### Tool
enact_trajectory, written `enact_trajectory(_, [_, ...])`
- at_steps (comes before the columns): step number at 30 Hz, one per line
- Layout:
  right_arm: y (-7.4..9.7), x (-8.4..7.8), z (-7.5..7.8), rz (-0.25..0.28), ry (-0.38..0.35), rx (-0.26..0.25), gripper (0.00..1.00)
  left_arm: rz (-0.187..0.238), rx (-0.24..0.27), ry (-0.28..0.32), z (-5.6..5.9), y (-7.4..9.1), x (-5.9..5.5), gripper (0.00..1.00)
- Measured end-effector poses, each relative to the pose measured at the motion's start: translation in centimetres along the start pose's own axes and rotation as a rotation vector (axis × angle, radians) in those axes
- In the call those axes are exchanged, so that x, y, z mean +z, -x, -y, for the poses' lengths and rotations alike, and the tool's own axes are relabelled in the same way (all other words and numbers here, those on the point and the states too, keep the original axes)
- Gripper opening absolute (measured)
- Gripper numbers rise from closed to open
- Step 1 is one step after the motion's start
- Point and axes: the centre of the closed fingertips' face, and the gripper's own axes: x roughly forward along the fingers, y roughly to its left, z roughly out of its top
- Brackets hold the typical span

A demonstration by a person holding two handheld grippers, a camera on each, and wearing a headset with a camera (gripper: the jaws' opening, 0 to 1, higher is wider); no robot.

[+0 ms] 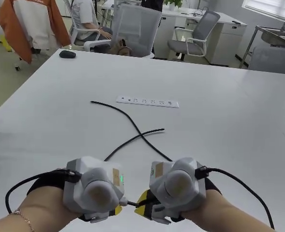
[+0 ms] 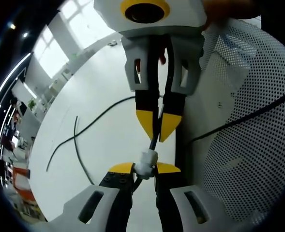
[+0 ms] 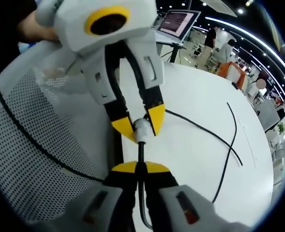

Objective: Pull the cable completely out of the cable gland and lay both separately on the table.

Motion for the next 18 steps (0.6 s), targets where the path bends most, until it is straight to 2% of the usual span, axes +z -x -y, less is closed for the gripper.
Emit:
enact_trajectory(6, [-0.2, -1.2, 0.4, -0.061, 0.02, -0.025, 0.02, -0.017, 0.006, 0.019, -0.2, 0.0, -0.5, 0.17])
enact_trajectory(14, [-0.2, -1.9, 0.7, -0.089, 0.007, -0.034, 0.02, -0.009, 0.002, 0.021, -0.1, -0.1, -0.2, 0.17])
enact_trajectory(18, [-0.1, -2.9, 1.1, -0.139, 0.013, -0.05, 0.02, -0.02, 0.004, 0.026, -0.2, 0.0, -0.5, 0.17])
